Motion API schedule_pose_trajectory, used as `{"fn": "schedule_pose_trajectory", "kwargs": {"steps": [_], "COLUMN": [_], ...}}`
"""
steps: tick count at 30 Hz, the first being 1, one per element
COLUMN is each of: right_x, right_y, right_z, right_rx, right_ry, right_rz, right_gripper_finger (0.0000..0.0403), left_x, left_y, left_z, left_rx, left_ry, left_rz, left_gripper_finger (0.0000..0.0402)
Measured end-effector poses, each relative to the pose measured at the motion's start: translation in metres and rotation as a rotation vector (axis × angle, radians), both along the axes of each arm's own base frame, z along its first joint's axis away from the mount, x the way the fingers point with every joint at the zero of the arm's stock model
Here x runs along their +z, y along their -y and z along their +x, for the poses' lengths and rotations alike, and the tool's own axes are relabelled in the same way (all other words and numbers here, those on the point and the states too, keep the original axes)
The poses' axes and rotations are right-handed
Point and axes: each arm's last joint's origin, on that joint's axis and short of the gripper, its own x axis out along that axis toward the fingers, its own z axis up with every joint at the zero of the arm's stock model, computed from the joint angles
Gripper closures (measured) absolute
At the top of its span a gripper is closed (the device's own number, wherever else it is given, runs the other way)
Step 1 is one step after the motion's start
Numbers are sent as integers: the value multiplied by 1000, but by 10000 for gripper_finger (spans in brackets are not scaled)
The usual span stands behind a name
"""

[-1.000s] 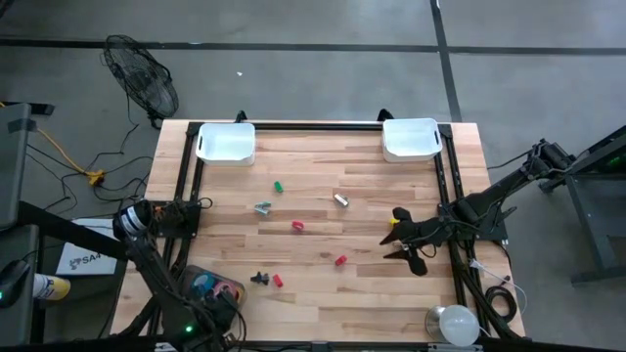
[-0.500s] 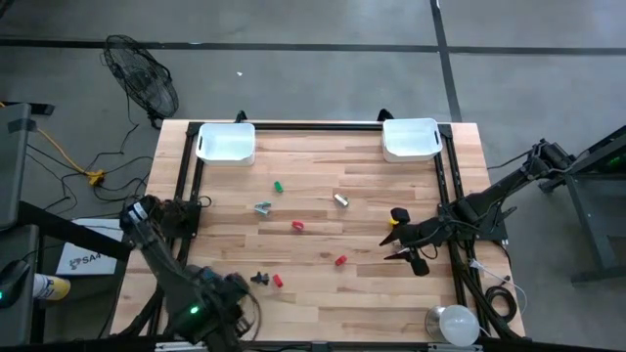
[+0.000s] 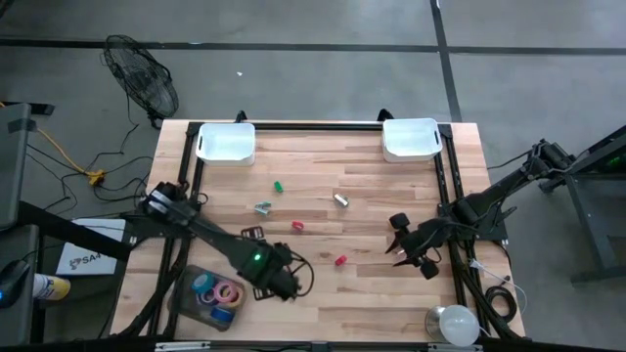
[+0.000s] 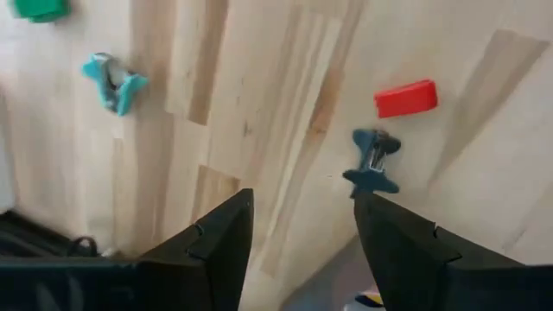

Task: Pick and place Stapler, Stapler remover, tape
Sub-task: Put the black staple remover into the left white bin

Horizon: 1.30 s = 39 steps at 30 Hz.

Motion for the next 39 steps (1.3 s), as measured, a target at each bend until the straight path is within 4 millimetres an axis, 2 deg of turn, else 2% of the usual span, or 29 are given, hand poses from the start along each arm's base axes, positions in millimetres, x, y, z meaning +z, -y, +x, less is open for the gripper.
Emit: {"fn": "schedule_pose_trajectory", "kwargs": {"steps": [7,12,15,31,39], "right_x": [-7,-10,-11,-11,-11], "right_y": [2,3,3,3,3], "right_z": [-5,-8,-9,-10,-10], "right_rx": [50,60,77,105,105], "right_ry": [-61,-104,-120,-138,-138], "right_rz": [-73,-88,-85,-67,-68], "right_gripper_finger": [222,222,222,222,222], "left_x": [-28,-46,-56,-93,-103], "left_y": [-19,-19,-17,-12,-14], "left_z": [6,7,8,2,-1], "left_rx": [6,25,15,-26,-24], "left_ry": [-104,-141,-130,-134,-133], "left_rz": [-75,-191,-224,-335,-331], "left_gripper_finger": [175,134,122,120,120]}}
